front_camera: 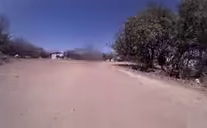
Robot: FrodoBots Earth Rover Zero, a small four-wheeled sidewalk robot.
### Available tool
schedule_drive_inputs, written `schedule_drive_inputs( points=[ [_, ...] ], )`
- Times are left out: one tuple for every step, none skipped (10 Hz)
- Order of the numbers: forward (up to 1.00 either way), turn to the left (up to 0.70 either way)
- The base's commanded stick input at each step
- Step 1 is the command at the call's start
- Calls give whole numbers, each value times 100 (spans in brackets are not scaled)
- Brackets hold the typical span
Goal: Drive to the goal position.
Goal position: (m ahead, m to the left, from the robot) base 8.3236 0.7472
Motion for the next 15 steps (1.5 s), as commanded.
schedule_drive_inputs(
  points=[
    [100,0],
    [100,0],
    [100,0],
    [100,0],
    [100,0],
    [100,0],
    [100,0],
    [100,0],
    [100,0],
    [100,0],
    [100,0],
    [100,0],
    [100,0],
    [100,0],
    [100,0]
  ],
)
